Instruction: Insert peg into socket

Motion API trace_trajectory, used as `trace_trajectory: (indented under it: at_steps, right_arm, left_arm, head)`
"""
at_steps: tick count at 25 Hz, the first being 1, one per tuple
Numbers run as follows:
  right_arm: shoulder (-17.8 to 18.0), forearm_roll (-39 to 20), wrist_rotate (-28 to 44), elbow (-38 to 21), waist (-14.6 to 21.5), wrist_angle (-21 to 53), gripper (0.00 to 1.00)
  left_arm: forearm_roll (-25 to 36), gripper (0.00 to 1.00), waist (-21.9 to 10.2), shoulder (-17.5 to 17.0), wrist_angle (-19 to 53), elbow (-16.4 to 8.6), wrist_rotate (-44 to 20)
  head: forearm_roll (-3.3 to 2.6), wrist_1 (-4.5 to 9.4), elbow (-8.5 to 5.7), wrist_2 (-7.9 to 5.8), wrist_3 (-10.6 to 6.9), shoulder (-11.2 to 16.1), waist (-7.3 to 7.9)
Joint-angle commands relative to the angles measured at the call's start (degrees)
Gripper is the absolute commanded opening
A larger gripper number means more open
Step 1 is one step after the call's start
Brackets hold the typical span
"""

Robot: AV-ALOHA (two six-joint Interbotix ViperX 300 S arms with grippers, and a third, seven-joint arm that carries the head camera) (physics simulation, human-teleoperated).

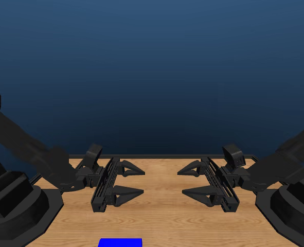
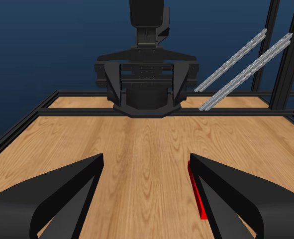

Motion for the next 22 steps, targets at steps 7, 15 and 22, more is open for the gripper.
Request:
trace_trajectory:
  at_steps: [7, 15, 22]
  right_arm:
    - [-4.24, 11.15, -9.93, -4.94, 9.14, 10.53, 1.00]
    - [-2.25, 15.00, -10.92, -5.65, 11.25, 13.38, 1.00]
    - [3.23, 14.96, -8.27, -7.82, 11.69, 14.56, 1.00]
  left_arm:
    - [-3.12, 1.00, -9.24, -4.27, -2.01, -5.03, 1.67]
    - [-14.29, 1.00, -12.13, -3.39, 6.54, -2.80, 2.42]
    - [-24.83, 1.00, -17.09, -2.01, 15.88, 1.70, 4.10]
  head:
    - [0.72, 4.23, 0.40, 4.94, 1.10, -1.77, -1.22]
    - [0.94, 5.39, 1.24, 4.93, 1.28, -0.52, -0.30]
    - [1.68, 6.37, 2.07, 5.97, 1.46, 2.02, 1.93]
